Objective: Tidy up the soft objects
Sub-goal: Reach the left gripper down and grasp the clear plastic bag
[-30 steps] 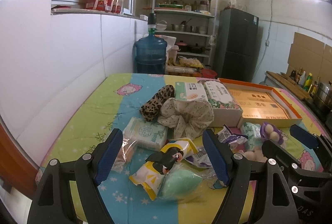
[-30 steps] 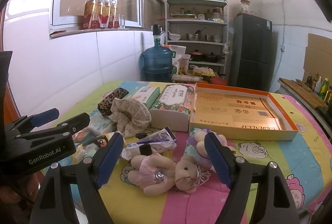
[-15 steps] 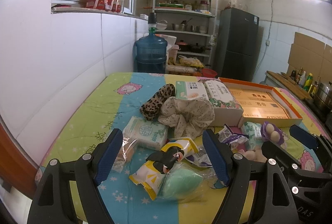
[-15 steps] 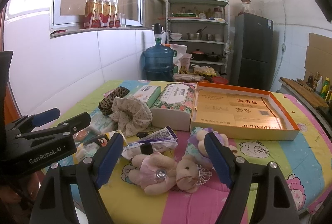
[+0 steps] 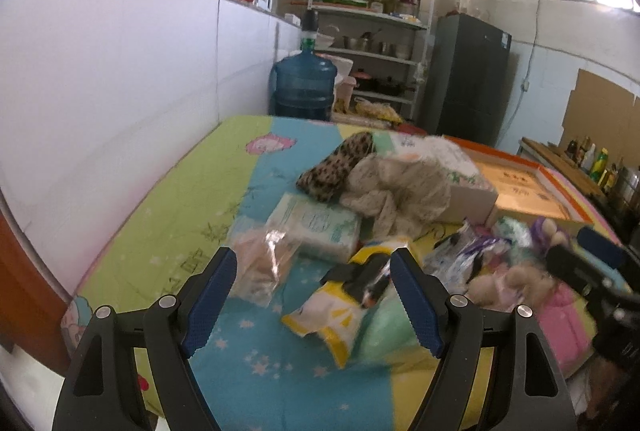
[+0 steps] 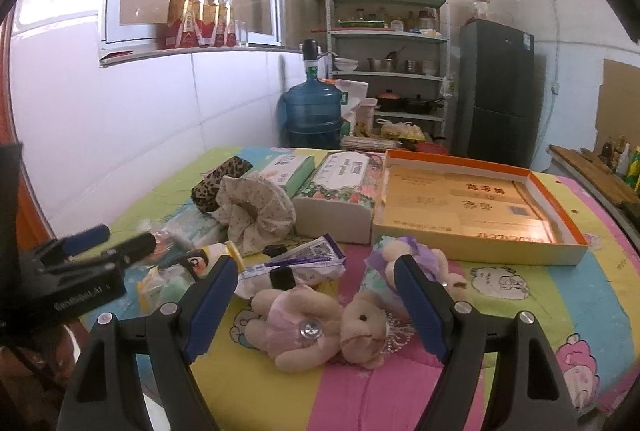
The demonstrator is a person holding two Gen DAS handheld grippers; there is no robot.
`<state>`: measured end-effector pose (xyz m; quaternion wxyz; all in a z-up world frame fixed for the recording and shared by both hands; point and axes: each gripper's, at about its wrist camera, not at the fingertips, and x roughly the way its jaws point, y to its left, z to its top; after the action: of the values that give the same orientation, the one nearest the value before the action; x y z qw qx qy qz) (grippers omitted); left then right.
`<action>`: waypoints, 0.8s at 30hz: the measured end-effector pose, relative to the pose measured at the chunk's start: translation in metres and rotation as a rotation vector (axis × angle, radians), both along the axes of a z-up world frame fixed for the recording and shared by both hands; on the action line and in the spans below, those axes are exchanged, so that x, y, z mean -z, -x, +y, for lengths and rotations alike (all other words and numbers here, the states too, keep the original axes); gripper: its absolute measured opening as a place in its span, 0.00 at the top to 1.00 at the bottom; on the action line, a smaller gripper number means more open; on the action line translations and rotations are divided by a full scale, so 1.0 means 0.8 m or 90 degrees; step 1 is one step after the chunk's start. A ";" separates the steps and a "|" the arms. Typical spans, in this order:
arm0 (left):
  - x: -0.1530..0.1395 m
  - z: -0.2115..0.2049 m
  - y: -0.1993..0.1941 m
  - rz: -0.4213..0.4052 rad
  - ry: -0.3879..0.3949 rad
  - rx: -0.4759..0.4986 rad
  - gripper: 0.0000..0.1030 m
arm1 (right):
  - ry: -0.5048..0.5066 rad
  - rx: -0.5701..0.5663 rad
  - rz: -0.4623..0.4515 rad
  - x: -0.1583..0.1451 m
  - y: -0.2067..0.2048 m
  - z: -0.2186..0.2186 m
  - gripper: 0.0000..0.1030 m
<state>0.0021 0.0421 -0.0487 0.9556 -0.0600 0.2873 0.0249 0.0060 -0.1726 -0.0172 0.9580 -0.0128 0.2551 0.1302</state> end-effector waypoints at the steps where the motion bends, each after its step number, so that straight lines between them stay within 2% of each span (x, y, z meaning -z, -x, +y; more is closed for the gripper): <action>1: 0.006 0.003 0.000 0.006 0.009 0.004 0.22 | -0.006 -0.011 0.004 0.002 -0.001 0.001 0.22; 7: 0.022 0.007 -0.002 0.019 0.035 0.042 0.22 | -0.007 -0.043 0.012 0.011 -0.003 0.011 0.22; 14: 0.026 0.006 -0.009 0.011 0.042 0.105 0.22 | -0.017 -0.036 0.022 0.018 -0.007 0.007 0.22; 19: 0.021 0.017 -0.011 -0.002 0.050 0.118 0.22 | -0.029 -0.031 0.031 0.020 -0.014 0.004 0.22; 24: 0.008 0.042 -0.027 -0.008 0.052 0.097 0.22 | -0.028 -0.042 0.026 0.021 -0.013 0.009 0.22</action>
<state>0.0235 0.0754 -0.0554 0.9533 -0.0771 0.2858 -0.0599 0.0167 -0.1656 -0.0339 0.9480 0.0023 0.2709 0.1671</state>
